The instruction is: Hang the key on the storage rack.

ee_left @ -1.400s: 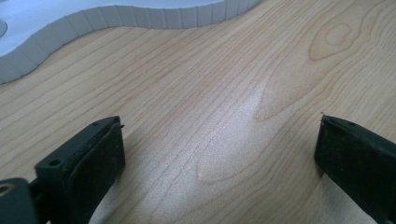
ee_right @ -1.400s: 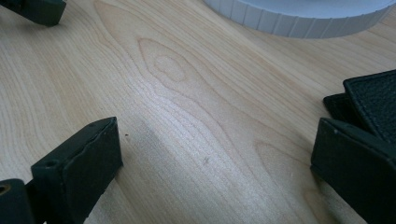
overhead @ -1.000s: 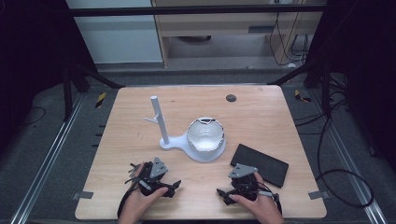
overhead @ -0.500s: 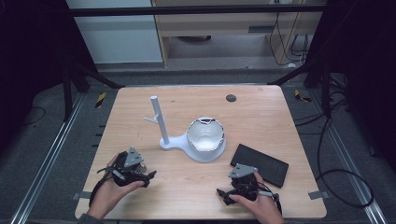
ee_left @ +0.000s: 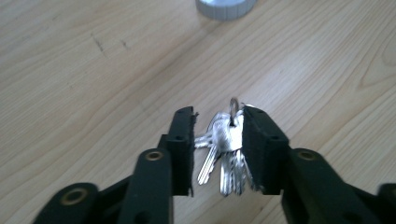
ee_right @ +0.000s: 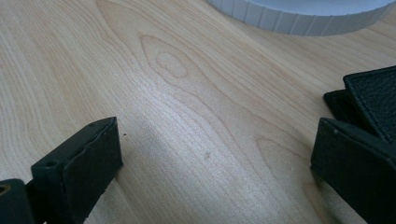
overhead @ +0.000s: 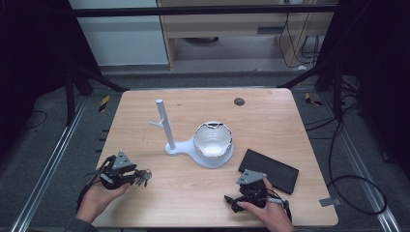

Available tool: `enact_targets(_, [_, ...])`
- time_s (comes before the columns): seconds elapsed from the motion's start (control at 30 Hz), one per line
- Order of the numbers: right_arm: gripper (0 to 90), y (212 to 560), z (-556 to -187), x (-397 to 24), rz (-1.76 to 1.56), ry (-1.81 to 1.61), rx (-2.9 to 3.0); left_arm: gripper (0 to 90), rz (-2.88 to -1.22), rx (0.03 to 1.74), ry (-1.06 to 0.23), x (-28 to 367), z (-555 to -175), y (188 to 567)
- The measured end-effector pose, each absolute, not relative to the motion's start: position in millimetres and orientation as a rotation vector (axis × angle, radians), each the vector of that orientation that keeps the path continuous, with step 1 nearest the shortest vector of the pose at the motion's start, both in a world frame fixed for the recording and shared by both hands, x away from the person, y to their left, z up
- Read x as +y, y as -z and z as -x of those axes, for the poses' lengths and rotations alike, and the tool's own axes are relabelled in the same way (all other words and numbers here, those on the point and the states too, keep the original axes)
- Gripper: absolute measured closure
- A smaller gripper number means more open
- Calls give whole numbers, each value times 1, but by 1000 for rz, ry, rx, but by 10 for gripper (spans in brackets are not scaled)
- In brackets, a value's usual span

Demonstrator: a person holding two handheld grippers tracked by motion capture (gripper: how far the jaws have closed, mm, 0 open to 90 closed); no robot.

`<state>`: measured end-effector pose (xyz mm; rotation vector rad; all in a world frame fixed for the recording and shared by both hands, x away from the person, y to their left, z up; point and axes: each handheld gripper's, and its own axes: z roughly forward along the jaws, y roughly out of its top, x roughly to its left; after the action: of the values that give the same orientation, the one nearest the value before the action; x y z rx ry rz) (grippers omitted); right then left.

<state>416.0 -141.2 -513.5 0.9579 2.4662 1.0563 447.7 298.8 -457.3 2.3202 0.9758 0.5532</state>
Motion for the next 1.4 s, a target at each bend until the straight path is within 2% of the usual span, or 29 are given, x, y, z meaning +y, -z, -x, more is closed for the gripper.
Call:
enact_targets(0.1, [18, 513, -416, -141, -959, -1054, 2468, 709, -2312, 969, -543, 305, -445, 463])
enact_targets(0.2, [19, 513, -416, -141, -959, -1055, 2468, 653, -2306, 951, -560, 307, -446, 465])
enact_targets(0.3, [19, 513, -416, -141, -958, -1054, 2469, 547, -2283, 959, -533, 311, -450, 471])
enact_targets(0.5, [18, 513, -415, -142, -956, -1055, 2469, 476, -2257, 1035, -447, 312, -447, 479])
enact_targets(0.83, [19, 513, -415, -142, -956, -1054, 2469, 383, -2296, 1055, -396, 303, -445, 484])
enact_targets(1.0, [18, 513, -415, -142, -955, -1054, 2469, 388, -2291, 1091, -372, 304, -448, 487])
enact_targets(1.17, [18, 513, -415, -142, -955, -1054, 2469, 431, -2272, 1111, -355, 306, -450, 486])
enact_targets(1.4, [19, 513, -415, -142, -955, -1054, 2469, 604, -2297, 1114, -355, 299, -446, 484])
